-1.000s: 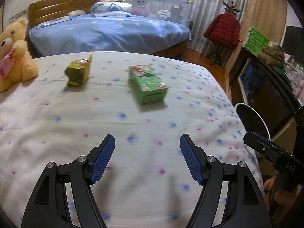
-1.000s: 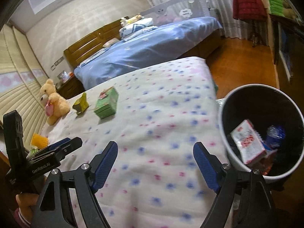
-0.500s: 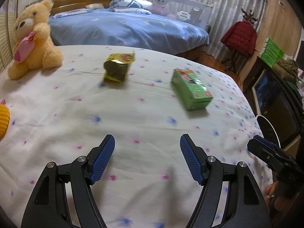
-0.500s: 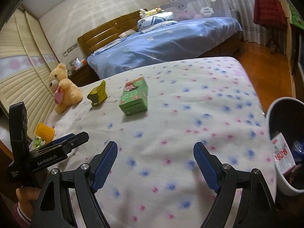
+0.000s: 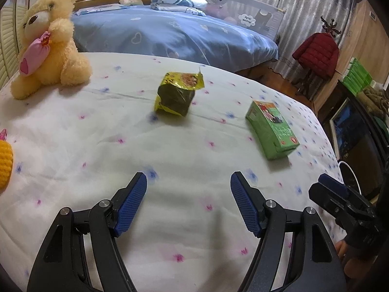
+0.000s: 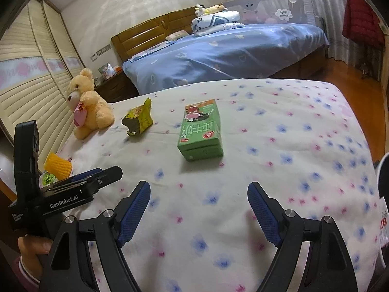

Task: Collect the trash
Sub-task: 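Move both open tools back over the bed toward the green carton and yellow bag, then grasp the green milk carton with the right tool while the left tool grasps the yellow snack bag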

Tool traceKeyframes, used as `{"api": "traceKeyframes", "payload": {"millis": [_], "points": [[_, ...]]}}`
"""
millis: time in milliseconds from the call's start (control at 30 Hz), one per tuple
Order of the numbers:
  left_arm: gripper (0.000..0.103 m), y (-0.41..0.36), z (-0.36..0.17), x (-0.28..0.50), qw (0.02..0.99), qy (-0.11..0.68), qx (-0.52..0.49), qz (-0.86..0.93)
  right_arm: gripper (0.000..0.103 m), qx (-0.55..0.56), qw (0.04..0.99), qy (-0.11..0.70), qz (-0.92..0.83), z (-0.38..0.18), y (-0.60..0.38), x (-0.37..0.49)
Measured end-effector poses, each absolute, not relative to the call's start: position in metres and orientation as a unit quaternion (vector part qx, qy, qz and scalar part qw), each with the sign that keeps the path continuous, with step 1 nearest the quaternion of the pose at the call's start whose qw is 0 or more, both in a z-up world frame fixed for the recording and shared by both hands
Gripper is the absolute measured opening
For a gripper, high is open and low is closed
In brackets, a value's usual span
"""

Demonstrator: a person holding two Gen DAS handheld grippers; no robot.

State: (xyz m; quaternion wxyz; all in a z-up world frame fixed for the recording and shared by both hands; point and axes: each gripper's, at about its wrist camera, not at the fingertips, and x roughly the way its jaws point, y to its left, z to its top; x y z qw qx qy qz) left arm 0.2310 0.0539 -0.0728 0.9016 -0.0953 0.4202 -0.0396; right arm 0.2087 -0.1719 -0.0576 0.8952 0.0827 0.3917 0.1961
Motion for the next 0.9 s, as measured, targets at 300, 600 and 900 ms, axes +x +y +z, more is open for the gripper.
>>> {"api": "traceKeyframes", "payload": {"millis": [300,600,900], "points": [[0.073,0.069,-0.08,0.269,0.894,0.433,-0.106,-0.034,0.084,0.073,0.892,0.398,0.202,-0.062,-0.156,0.231],[0.076,0.071,-0.082,0.308,0.897,0.429,-0.103,-0.034,0.084,0.065,0.892,0.404,0.194,-0.067,-0.145,0.261],[0.075,0.073,-0.083,0.336,0.9,0.422,-0.108,-0.013,0.083,0.064,0.888,0.416,0.187,-0.074,-0.138,0.283]]}}
